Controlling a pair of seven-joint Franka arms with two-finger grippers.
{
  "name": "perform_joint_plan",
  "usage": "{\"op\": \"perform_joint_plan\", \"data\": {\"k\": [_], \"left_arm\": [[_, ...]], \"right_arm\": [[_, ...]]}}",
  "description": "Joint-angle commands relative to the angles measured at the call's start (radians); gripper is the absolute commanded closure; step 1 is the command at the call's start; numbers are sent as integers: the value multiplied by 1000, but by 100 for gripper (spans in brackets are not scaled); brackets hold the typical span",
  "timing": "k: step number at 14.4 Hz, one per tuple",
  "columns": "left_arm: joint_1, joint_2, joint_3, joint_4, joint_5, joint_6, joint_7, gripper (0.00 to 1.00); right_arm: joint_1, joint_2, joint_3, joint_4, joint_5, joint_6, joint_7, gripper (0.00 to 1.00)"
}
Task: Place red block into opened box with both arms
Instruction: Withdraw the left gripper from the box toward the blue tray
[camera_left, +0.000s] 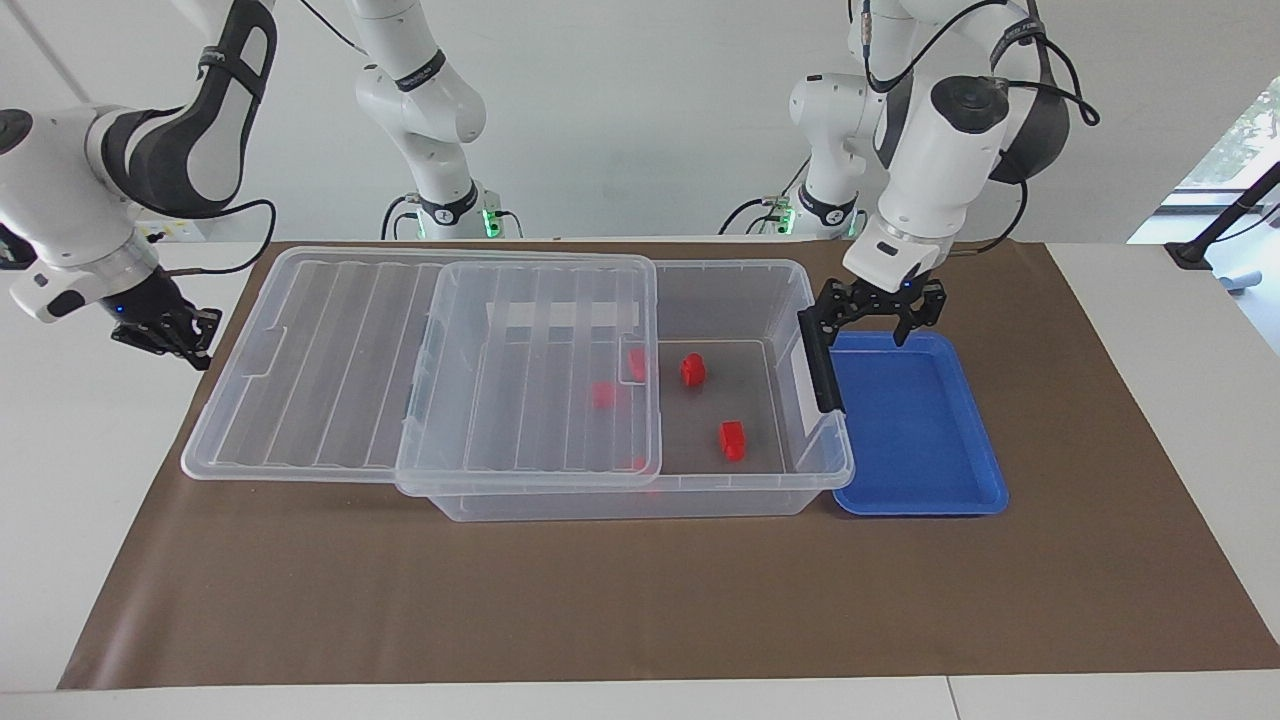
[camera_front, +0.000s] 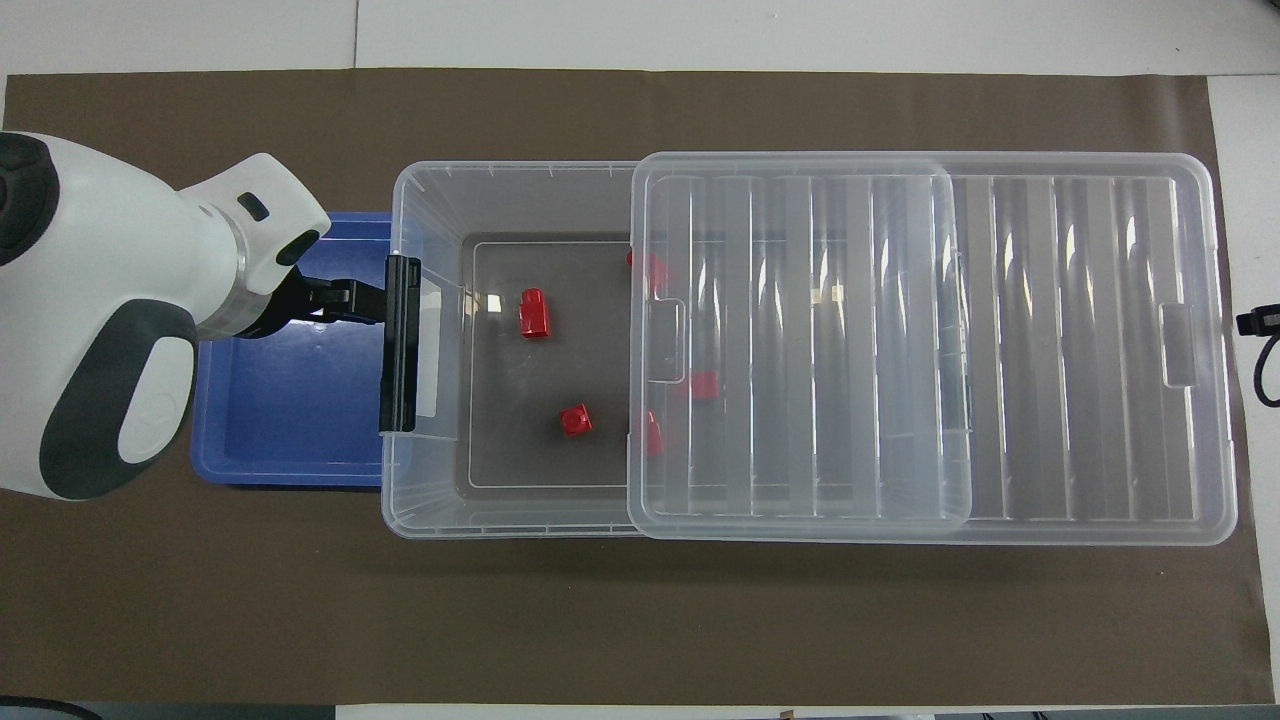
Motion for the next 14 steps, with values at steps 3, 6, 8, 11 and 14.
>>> {"op": "perform_joint_plan", "data": {"k": [3, 6, 8, 11, 14], "left_arm": [[96, -34, -3, -15, -17, -33, 101, 0], [147, -32, 0, 12, -37, -73, 158, 0], [174, -32, 0, 43, -49, -108, 207, 0], [205, -31, 0, 92, -51, -169, 247, 0], [216, -23, 0, 155, -51, -231, 247, 0]], "right_arm": [[50, -21, 8, -22, 10, -3, 84, 100], [102, -21, 8, -19, 11, -8, 142, 100], [131, -19, 9, -15, 11, -26, 202, 100], [174, -21, 8, -15, 11, -28, 260, 100], [218, -21, 9, -16, 13, -34, 338, 100]]}}
